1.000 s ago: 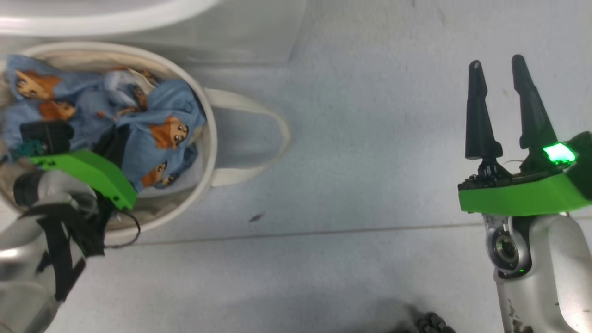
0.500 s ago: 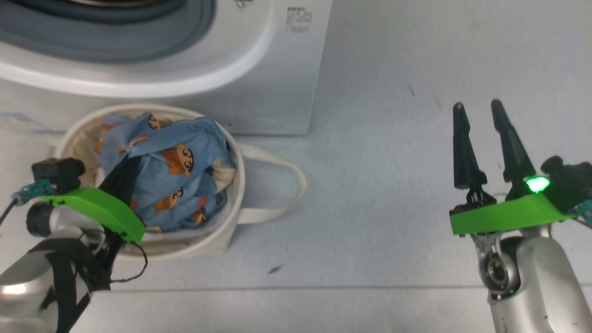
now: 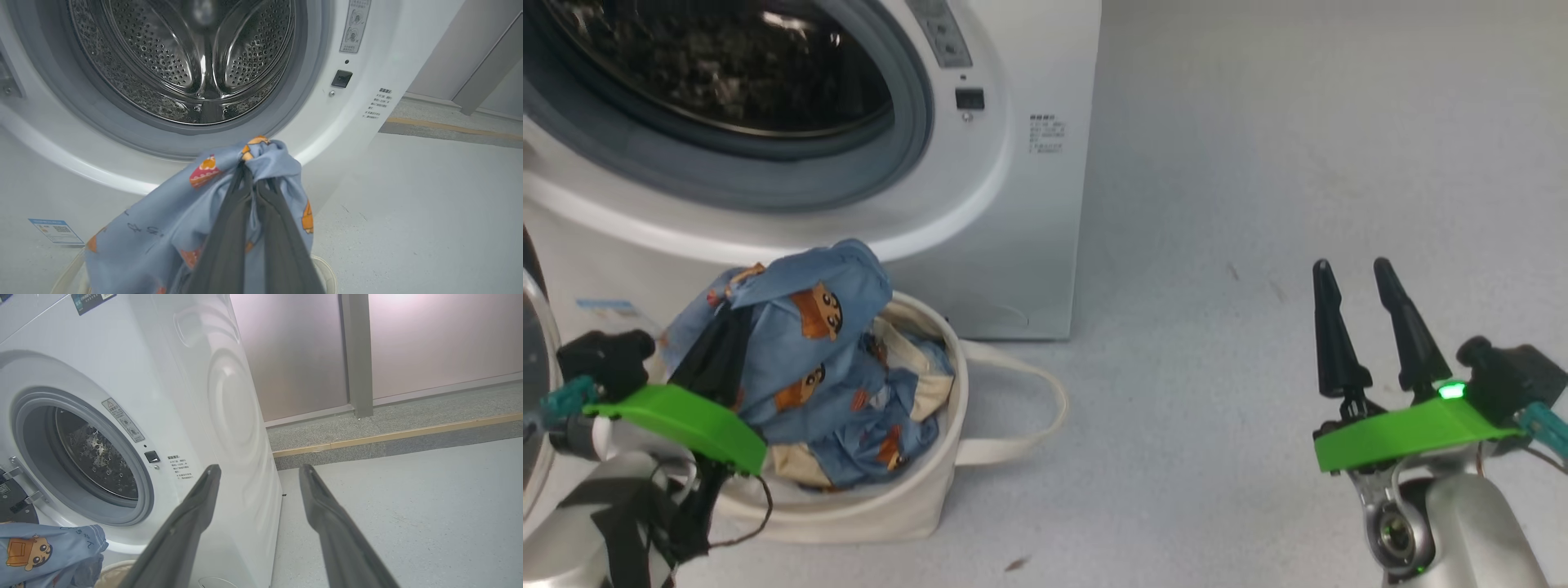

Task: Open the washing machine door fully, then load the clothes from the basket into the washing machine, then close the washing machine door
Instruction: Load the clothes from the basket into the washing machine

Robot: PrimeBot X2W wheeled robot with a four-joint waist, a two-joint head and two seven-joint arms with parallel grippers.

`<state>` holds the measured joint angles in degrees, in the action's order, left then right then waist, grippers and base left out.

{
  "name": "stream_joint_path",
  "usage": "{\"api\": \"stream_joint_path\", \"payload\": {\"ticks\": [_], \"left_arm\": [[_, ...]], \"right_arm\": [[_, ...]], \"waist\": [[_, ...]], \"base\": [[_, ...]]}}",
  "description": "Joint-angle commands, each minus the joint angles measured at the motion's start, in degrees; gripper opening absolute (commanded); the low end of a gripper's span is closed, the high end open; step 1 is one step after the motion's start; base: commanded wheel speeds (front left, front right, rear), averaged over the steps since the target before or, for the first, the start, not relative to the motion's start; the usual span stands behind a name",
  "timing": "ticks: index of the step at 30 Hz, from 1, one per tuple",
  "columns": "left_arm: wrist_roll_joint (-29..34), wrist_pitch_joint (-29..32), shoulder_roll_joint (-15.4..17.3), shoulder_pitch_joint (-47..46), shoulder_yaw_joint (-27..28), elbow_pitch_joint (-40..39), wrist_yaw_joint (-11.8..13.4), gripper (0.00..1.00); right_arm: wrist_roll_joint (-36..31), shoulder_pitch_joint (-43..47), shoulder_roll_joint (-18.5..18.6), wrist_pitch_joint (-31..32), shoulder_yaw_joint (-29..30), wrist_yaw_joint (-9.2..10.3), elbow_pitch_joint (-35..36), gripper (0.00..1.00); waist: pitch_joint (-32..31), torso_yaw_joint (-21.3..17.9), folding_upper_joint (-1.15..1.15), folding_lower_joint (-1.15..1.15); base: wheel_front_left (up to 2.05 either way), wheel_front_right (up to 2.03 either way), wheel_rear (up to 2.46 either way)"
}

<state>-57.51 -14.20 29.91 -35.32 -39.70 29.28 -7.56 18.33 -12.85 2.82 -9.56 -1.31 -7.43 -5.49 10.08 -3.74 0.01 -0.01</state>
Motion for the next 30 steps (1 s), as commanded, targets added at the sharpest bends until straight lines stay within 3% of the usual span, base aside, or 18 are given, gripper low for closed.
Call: {"api": "stream_joint_path", "payload": {"ticks": [1, 19, 30], "left_arm": [[1.0, -0.8, 2.3, -1.0, 3.4, -1.7, 0.1, 0.0], [8.8, -0.8, 1.0, 5.1, 12.5, -6.7, 0.9, 0.0], [8.4, -0.3, 3.8, -6.2, 15.0, -3.3, 0.3, 0.0]], "right_arm": [[0.4, -0.1, 0.1, 0.1, -1.3, -0.06, 1.5, 1.0], [1.1, 1.5, 0.1, 0.8, -1.5, -0.06, 1.9, 1.0], [1.0, -0.1, 0.1, 0.7, -1.3, -0.06, 3.7, 1.0]], "waist": [[-1.8, -0.2, -0.01, 0.01], [-3.8, -1.2, -0.01, 0.01], [1.3, -2.0, -0.01, 0.01]], "base": [[0.0, 0.0, 0.0], [0.0, 0.0, 0.0], [0.0, 0.0, 0.0]]}}
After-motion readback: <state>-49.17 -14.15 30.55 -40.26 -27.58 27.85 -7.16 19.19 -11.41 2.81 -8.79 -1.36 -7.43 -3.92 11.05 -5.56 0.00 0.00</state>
